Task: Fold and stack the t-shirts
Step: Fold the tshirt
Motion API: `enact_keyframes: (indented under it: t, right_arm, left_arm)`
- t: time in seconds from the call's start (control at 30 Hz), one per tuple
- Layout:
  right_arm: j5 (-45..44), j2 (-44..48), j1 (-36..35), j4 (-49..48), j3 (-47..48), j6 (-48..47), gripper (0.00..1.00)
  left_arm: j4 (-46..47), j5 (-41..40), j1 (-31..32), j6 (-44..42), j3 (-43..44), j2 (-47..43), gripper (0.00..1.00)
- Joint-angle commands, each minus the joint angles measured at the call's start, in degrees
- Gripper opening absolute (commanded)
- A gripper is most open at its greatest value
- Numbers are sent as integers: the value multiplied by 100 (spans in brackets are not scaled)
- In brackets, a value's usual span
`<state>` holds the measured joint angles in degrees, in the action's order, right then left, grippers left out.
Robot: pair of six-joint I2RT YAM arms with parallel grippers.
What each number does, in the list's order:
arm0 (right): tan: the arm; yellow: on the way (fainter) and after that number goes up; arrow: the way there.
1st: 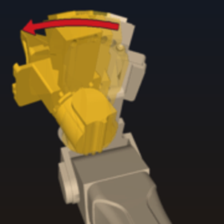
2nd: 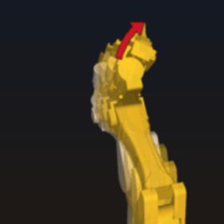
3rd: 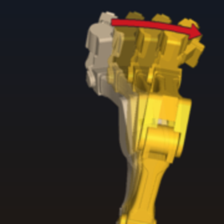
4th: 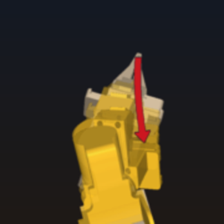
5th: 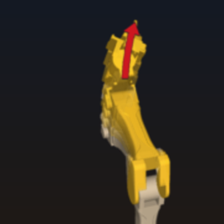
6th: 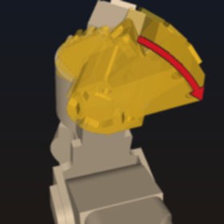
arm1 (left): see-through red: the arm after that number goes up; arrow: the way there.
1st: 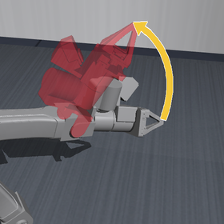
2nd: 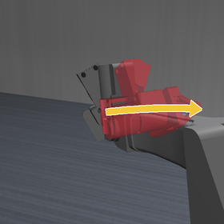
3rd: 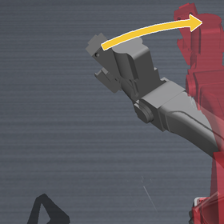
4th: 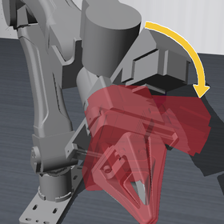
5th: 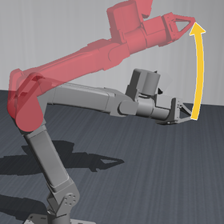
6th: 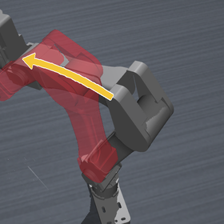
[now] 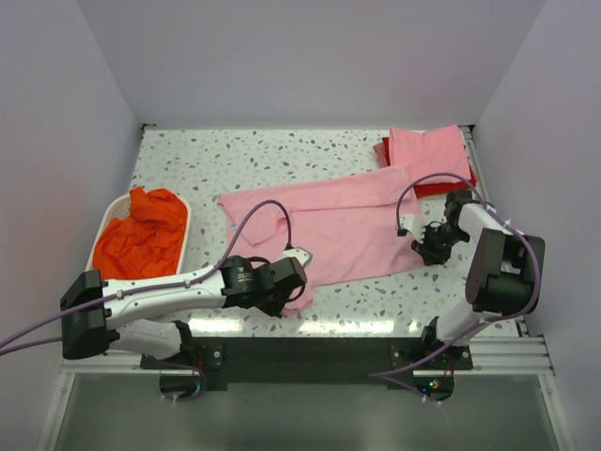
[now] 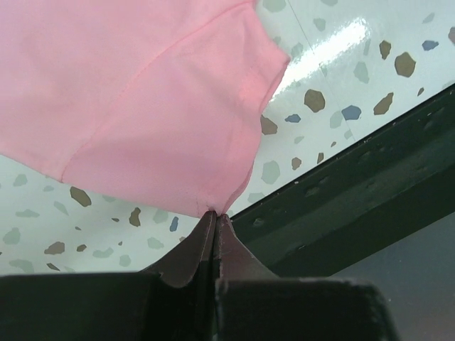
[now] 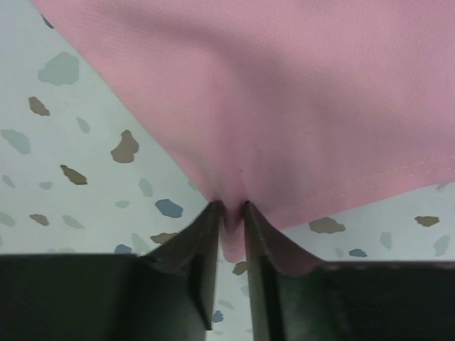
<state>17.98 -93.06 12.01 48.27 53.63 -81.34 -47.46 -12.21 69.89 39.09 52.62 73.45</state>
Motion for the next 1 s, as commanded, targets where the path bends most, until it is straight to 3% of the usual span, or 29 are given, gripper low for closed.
enact_keyframes:
  t: [0.0,0.13,0.47,0.97]
  right_arm:
    - [303,235,-6,420,183,-84,30]
    - [277,244,3,499,175,-119,39]
    - [163,508,3,578,-10,-312,32]
    - [-57,-230,3,-45,-414,-216,27]
  left_arm:
    - [193,7,-203,-191,11,-313,0]
    - [237,113,-248,-218,3,-366,0]
    - [325,236,-239,-235,-59,-367,0]
    - [413,324,-256,-253,-155,-340,0]
